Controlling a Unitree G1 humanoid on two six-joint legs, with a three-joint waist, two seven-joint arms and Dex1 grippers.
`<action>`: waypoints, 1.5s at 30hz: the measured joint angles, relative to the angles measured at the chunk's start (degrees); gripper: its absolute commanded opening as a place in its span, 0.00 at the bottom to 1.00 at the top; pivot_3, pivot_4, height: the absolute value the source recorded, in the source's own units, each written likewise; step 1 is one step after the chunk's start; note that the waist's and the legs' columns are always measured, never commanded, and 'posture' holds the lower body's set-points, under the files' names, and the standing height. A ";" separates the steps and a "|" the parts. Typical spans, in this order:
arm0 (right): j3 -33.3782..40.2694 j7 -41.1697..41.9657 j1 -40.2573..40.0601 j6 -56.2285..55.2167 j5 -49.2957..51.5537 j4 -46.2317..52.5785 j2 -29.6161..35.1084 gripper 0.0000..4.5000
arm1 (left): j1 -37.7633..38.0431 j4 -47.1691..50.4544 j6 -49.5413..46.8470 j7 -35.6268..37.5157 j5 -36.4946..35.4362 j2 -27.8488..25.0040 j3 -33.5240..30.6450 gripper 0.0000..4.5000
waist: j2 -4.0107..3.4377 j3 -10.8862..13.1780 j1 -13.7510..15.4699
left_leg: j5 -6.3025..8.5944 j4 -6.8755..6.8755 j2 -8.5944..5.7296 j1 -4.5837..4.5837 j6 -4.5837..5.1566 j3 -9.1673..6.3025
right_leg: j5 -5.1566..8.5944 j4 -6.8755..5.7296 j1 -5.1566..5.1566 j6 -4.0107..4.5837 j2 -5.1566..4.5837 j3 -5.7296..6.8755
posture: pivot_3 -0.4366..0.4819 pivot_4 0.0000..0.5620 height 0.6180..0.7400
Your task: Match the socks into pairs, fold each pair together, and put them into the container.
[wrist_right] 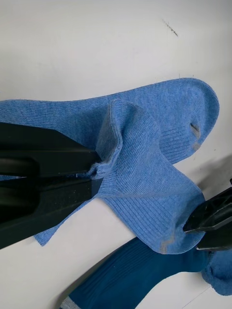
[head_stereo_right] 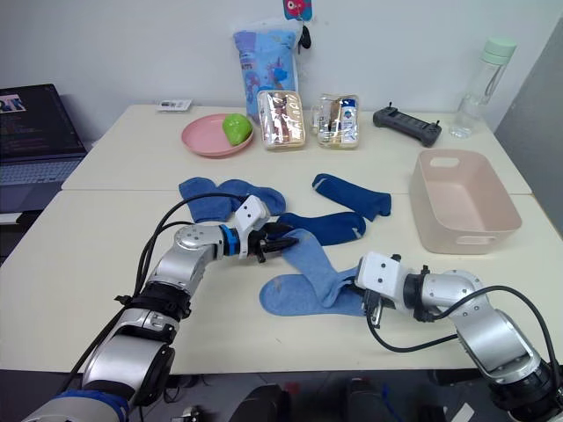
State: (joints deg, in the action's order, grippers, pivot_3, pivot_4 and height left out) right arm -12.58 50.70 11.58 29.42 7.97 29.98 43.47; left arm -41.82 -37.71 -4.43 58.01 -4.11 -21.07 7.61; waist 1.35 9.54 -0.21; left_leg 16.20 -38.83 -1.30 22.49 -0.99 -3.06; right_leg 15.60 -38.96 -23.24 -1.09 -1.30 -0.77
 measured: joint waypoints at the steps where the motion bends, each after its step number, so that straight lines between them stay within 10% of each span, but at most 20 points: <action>1: 0.00 -0.01 0.00 0.00 -0.03 0.00 0.00 0.00 | 0.00 -0.38 0.00 0.06 0.12 0.01 0.14 0.47 | 0.00 0.00 0.00 | 0.00 0.00 0.00 0.00 0.00 0.00 | 0.00 0.00 0.00 0.00 0.00 0.00 | 0.48 0.27 1.00; 9: -0.02 -0.42 -0.19 0.00 -0.08 0.02 -0.14 0.00 | -0.07 -0.96 0.00 0.81 -0.36 0.06 -0.08 0.00 | 0.00 0.00 0.00 | 0.00 0.00 0.00 0.00 0.00 0.00 | 0.00 -0.01 0.00 0.00 0.00 0.00 | 0.48 0.27 1.00; 21: -0.47 1.62 1.28 -12.47 -5.23 -4.16 3.76 0.00 | 0.18 2.55 -3.82 1.58 -2.95 -0.11 -2.11 0.00 | 0.00 0.00 -0.02 | 0.00 -0.01 0.00 0.00 0.00 0.01 | 0.00 -0.01 0.00 0.00 0.00 0.00 | 0.48 0.27 1.00; 33: 4.92 1.53 2.29 -39.18 -8.84 -17.80 6.48 0.00 | 21.99 44.69 -38.59 -1.30 -26.08 -5.19 -10.76 0.00 | -0.01 -0.01 -0.68 | 0.00 0.01 0.08 -0.08 -0.01 0.02 | 0.00 -0.02 0.04 0.00 -0.02 -0.08 | 0.48 0.27 1.00; 45: 12.51 5.81 -13.00 -35.67 -0.46 -13.79 9.62 0.76 | 35.61 55.65 -40.32 -9.81 -28.05 -7.55 -11.98 0.00 | -0.03 -0.01 0.19 | 0.00 0.02 0.06 -0.11 -0.01 0.05 | 0.00 0.00 0.10 0.02 -0.06 -0.08 | 0.48 0.27 1.00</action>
State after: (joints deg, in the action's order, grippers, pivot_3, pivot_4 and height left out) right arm -0.07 56.51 -1.42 -6.25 7.51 16.20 53.09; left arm -6.22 17.94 -44.75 48.20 -32.16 -28.62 -4.37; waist 1.32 9.53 -0.02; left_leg 16.21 -38.81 -1.24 22.38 -1.00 -3.01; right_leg 15.60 -38.96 -23.14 -1.07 -1.37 -0.84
